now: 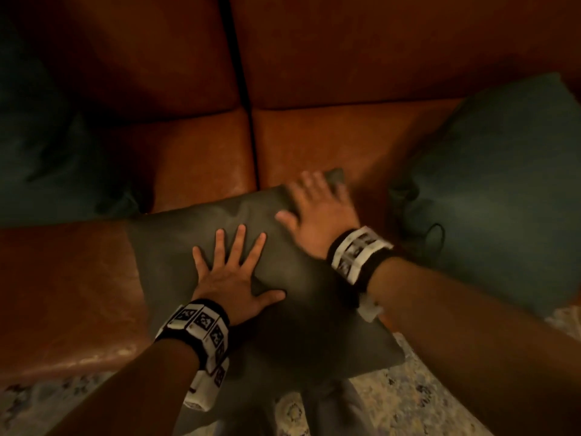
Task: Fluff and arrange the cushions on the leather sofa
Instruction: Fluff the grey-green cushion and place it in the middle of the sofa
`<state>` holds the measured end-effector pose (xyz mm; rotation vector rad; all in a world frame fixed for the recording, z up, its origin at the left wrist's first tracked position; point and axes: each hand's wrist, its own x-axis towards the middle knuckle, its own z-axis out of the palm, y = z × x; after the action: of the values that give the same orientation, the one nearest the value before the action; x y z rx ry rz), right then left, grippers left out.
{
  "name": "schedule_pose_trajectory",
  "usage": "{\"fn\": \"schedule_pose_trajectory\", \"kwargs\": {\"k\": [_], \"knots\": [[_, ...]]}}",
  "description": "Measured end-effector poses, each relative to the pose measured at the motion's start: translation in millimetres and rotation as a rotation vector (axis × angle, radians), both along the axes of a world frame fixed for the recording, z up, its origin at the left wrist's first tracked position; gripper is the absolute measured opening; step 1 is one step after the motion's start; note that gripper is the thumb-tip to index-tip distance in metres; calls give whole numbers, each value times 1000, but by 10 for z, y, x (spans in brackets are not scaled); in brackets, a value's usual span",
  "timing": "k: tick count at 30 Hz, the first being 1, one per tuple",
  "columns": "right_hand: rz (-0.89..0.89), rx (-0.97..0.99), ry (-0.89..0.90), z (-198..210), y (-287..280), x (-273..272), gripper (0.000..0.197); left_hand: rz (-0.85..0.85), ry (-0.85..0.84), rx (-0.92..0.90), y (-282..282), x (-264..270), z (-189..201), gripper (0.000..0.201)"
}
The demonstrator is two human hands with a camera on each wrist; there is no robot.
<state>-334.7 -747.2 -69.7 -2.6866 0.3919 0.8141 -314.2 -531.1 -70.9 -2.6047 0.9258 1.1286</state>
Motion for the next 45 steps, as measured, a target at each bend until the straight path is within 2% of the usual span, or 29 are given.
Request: {"fn": "schedule_pose_trajectory", "kwargs": {"k": [2,4,8,12,14,15,17,20,22,24,28,30,32,34,35,36,38,39,41,43,45], "knots": [[150,-11,-32,-7,319,-208,75,-10,9,7,22,-32,-2,108],[121,-39,-75,-90,330,-428,74,-12,-5,-1,43,-67,-11,107],[-146,-31,-77,-180,108,-1049,67,-9,5,20,-1,-81,-19,105],[-562,135,187,-75,92,-1779,70,-26,31,58,-1,-58,13,104],[-652,135,151,29,207,-1849,71,-31,35,75,-3,-56,23,104],[-626,120,49,90,321,-1782,71,-30,38,83,-12,-54,26,104],[-438,77,-137,163,640,-1564,71,-32,32,91,-21,-29,23,105],[-177,-4,-192,56,960,-1506,68,-46,12,99,10,-3,12,107],[-174,-58,-239,-94,913,-1750,65,-45,-2,74,25,-24,0,107],[-297,-61,-250,-259,831,-2137,63,-33,-22,36,31,-76,-10,107],[-813,53,-55,-605,880,-2958,68,-35,-61,7,14,-232,-32,107],[-1000,144,-6,-661,978,-3166,62,-51,-63,6,46,-235,-20,107],[-1114,127,-95,-567,996,-3182,57,-28,-42,14,59,-196,50,106],[-1160,1,-305,-344,957,-3036,57,-56,-144,-73,98,-264,150,103],[-1119,-50,-405,-182,950,-2884,58,-131,-224,-170,126,-383,200,97],[-1004,-83,-470,-15,974,-2674,59,-243,-268,-269,160,-564,236,90],[-620,-77,-498,184,1117,-2207,59,-483,-252,-377,318,-985,179,82],[-430,-41,-454,158,1206,-2023,59,-549,-225,-375,432,-1120,129,79],[-169,-27,-286,-12,1262,-1841,61,-539,-195,-324,782,-1146,18,72],[-99,-68,-189,-168,1193,-1851,63,-466,-175,-238,1317,-1071,-95,69],[-72,-80,-143,-192,1181,-1873,63,-334,-113,-39,2009,-1150,-194,69]]}}
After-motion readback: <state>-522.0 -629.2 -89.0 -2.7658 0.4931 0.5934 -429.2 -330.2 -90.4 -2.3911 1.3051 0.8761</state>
